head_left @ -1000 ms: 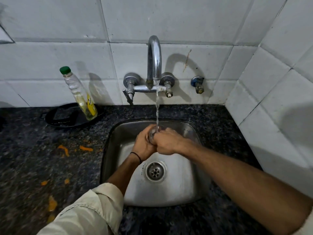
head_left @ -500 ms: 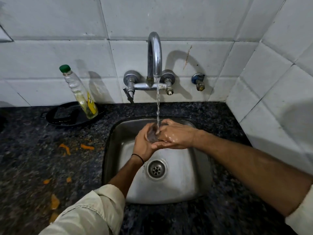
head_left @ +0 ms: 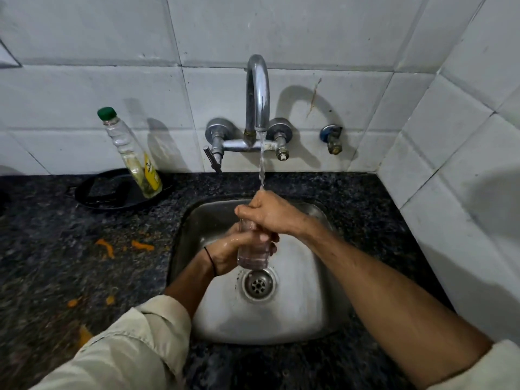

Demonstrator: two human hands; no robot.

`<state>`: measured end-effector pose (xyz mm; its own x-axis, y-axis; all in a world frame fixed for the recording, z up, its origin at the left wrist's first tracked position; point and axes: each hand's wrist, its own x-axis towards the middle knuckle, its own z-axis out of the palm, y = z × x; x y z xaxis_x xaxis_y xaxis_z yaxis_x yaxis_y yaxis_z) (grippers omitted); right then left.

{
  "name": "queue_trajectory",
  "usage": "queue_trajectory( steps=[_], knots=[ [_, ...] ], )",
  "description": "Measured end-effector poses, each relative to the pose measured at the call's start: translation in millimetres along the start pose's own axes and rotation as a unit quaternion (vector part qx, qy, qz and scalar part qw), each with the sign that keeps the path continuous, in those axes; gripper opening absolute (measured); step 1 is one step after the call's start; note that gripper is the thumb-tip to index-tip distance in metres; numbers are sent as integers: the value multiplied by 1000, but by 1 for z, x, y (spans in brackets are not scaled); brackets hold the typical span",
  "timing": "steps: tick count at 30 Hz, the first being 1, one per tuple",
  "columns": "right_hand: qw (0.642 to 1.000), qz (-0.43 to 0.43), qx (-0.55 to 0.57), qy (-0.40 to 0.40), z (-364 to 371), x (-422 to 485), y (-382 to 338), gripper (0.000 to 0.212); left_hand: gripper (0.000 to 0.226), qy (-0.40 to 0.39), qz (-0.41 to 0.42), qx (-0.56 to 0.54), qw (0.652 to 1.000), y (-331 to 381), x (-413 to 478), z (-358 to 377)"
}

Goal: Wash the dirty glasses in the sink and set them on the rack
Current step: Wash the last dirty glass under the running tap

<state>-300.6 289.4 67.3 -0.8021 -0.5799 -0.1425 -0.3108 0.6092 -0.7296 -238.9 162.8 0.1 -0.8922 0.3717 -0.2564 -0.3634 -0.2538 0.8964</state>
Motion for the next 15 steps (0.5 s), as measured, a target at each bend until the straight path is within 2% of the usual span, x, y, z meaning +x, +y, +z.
queue_trajectory(
  steps=[2, 3, 4, 5, 6, 8, 10, 12, 13, 15],
  knots=[
    [994, 66, -8, 84, 9, 2, -2, 44, 31, 144, 23, 129, 981, 7, 7, 14],
    [986, 108, -26, 127, 16, 1, -3, 42, 31, 232, 29, 226, 946, 7, 13, 22],
    [976, 145, -41, 156, 23, 0, -4, 39, 32, 315, 35, 324, 891, 4, 16, 32],
    [969, 166, -53, 176, 28, -1, -6, 39, 33, 367, 45, 374, 851, -1, 18, 40],
    [966, 168, -68, 184, 30, -1, -5, 39, 33, 380, 61, 372, 844, -8, 19, 44],
    [975, 113, -116, 152, 24, -3, 0, 41, 26, 320, 52, 260, 910, -9, 17, 42],
    [990, 46, -118, 55, 11, -6, 5, 46, 26, 192, 33, 120, 974, -2, 11, 28],
    [994, 23, -100, -31, 3, -10, 3, 43, 34, 83, 29, 32, 996, 2, 5, 19],
    [994, 24, -108, -26, 3, -11, 1, 42, 32, 83, 28, 38, 995, 0, 6, 18],
    [989, 70, -118, 58, 8, -8, -4, 40, 20, 187, 33, 130, 973, -6, 14, 28]
  ],
)
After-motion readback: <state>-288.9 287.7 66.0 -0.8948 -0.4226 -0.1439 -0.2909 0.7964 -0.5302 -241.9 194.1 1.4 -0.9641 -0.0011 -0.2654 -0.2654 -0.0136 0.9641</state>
